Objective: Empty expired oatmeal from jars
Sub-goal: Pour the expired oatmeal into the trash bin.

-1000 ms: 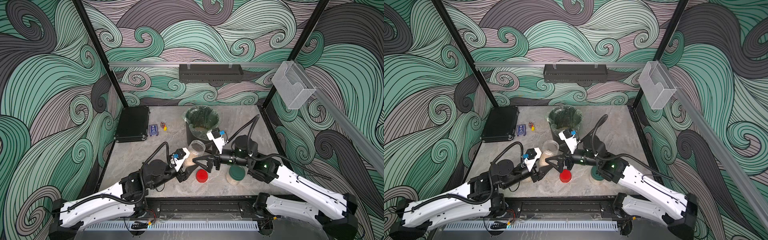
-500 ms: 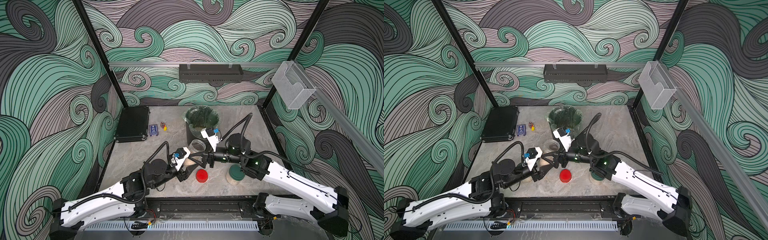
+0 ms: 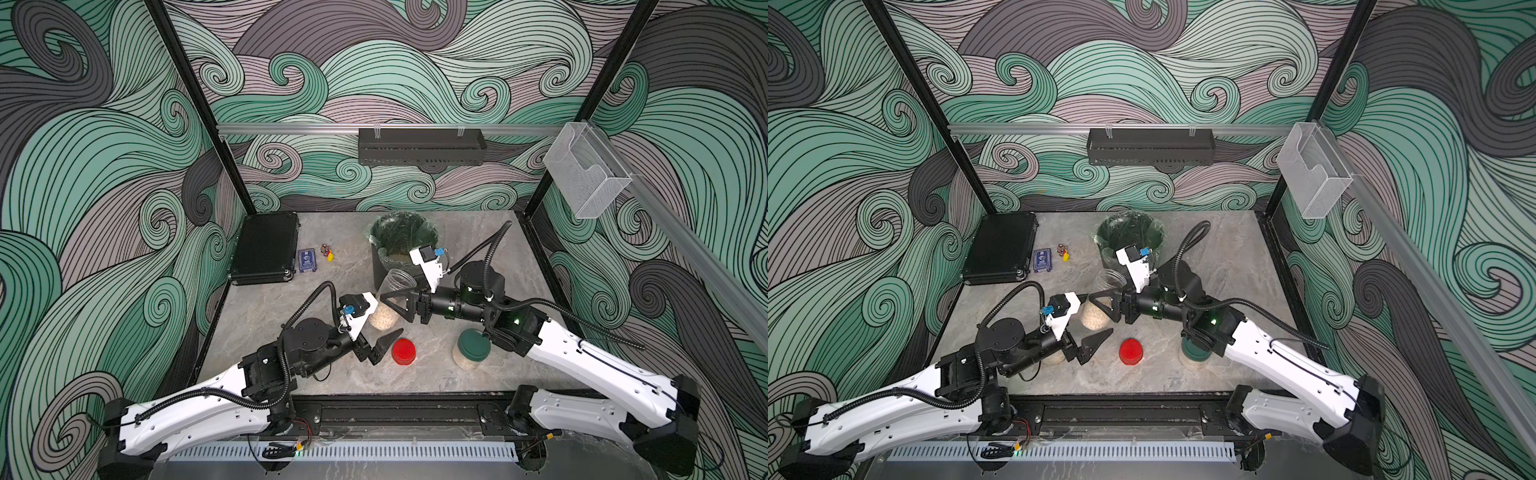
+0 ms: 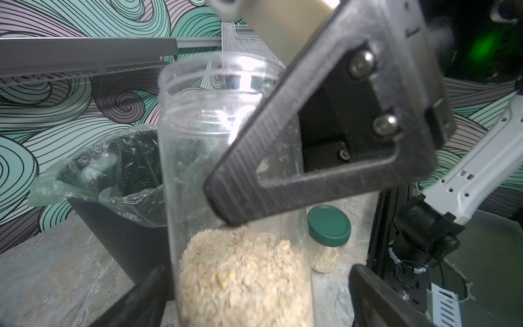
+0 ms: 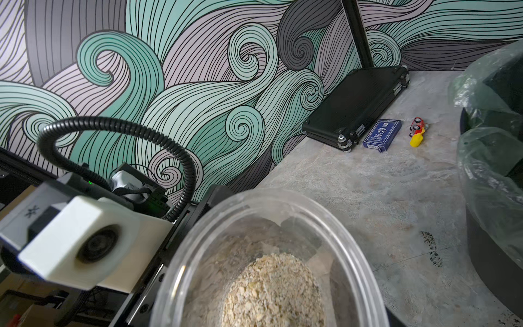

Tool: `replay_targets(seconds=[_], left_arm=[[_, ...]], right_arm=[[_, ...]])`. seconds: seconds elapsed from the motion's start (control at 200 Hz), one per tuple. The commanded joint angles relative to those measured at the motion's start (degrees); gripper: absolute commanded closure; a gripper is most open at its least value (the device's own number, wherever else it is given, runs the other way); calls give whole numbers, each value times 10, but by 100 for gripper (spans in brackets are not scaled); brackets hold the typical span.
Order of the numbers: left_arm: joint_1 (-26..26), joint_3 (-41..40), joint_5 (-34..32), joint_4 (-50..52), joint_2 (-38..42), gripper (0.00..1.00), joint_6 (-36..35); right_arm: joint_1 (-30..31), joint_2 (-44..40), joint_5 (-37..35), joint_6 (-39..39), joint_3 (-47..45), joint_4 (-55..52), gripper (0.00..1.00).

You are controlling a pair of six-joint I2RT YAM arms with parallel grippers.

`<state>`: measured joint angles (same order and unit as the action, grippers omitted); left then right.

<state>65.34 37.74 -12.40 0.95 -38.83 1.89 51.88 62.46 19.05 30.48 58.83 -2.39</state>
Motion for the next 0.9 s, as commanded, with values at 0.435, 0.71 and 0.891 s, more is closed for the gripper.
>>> replay_targets(seconds=[0.435, 0.71, 0.891], left_arm=[[-1, 15, -34, -269, -107, 1, -56], [-46, 6, -34, -370, -155, 1, -112], [-78, 26, 14, -374, -173, 2, -113]], right_arm=[[-117, -47, 34, 154, 56, 40, 49], [-129, -34, 67, 180, 85, 35, 49], [-132, -25, 72, 183, 88, 31, 49]])
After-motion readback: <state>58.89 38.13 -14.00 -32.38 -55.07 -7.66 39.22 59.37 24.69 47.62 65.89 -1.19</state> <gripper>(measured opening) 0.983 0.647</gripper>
